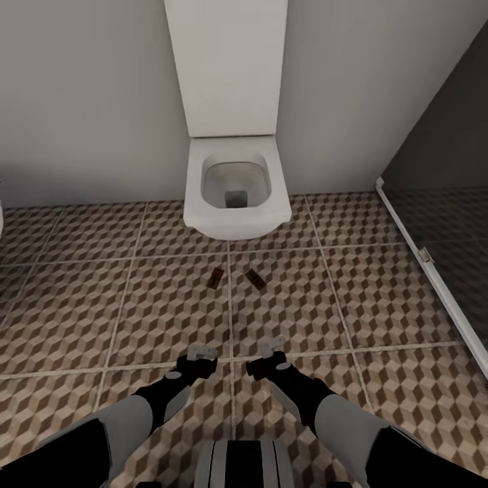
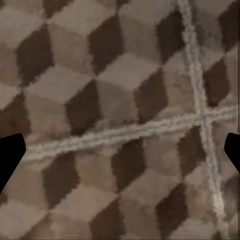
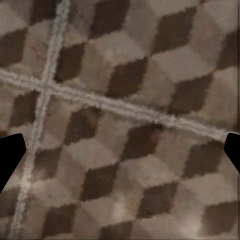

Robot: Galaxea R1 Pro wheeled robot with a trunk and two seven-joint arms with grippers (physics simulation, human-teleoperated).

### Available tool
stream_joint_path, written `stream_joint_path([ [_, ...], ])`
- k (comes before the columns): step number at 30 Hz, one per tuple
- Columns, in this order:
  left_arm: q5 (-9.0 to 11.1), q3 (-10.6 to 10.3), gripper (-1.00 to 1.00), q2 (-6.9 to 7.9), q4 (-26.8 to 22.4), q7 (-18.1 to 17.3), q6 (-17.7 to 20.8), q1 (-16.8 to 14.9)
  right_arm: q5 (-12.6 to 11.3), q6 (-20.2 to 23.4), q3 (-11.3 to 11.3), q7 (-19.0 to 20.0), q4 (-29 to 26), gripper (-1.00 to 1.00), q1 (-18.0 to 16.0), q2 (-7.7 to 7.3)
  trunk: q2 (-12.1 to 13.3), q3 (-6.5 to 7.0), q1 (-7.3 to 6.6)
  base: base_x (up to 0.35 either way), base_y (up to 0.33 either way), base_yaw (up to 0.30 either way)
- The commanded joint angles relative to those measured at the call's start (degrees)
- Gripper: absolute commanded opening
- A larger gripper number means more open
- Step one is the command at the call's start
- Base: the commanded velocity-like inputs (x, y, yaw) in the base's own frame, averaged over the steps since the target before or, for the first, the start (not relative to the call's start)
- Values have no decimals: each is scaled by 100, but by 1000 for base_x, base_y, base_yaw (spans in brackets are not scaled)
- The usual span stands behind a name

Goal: Take the four mousetraps from the cabinet in the bathroom and place them on the bathroom floor. Make sure all four end up on the same floor surface, and ensure that at least two of them are either under or directly next to the same bathroom sink.

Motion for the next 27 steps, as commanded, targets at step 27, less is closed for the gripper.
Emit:
stream_joint_path([
  [27, 31, -49, 100, 0, -3, 30, -15, -2, -42, 25, 48, -42, -12, 100, -4, -5, 1083, 482, -594, 0, 0, 0],
])
